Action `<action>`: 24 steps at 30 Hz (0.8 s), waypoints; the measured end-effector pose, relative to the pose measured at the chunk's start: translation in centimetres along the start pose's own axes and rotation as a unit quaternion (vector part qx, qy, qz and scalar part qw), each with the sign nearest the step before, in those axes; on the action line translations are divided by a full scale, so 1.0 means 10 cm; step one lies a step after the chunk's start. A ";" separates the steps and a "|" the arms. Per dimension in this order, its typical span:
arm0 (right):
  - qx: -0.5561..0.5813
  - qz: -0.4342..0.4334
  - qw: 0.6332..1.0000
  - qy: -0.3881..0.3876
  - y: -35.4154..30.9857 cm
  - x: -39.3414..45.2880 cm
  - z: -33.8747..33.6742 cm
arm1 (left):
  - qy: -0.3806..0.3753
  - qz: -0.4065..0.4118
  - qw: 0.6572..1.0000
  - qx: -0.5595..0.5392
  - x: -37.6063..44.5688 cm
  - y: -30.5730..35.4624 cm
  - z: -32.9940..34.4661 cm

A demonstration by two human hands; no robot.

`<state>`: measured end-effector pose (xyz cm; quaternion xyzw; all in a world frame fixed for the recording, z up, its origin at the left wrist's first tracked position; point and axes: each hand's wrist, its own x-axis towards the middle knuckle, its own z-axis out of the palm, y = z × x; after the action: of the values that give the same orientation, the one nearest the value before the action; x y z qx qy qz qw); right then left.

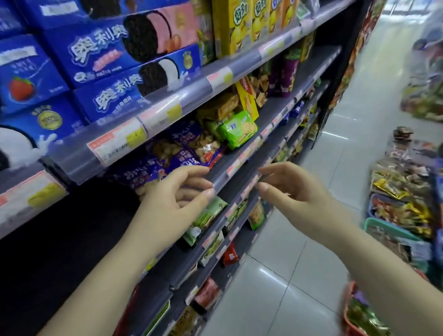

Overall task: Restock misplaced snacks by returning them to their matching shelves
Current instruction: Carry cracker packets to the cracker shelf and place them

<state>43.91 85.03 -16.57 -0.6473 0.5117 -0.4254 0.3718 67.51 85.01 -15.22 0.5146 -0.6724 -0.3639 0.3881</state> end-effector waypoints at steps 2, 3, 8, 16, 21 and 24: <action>0.011 0.030 0.999 0.017 0.18 0.04 -0.06 | -0.025 -0.020 0.999 0.002 0.10 -0.14 0.13; 0.017 0.044 0.999 0.026 0.27 0.06 -0.09 | -0.039 -0.032 0.999 0.004 0.15 -0.20 0.19; 0.017 0.098 0.995 0.025 0.70 0.19 -0.42 | -0.076 -0.084 0.993 0.019 0.43 -0.36 0.57; 0.016 0.179 0.983 0.040 1.44 0.49 -1.41 | -0.122 -0.124 0.984 0.031 1.26 -0.17 1.67; 0.034 0.239 0.967 0.078 1.88 0.60 -2.12 | -0.166 -0.122 0.979 0.001 1.90 -0.03 2.56; 0.052 0.267 0.955 0.115 2.12 0.70 -2.48 | -0.194 -0.123 0.973 -0.015 2.30 0.02 2.98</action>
<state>14.32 72.79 -25.85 -0.4137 0.6819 -0.4085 0.4439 36.83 65.35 -24.55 0.5071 -0.6606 -0.5122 0.2101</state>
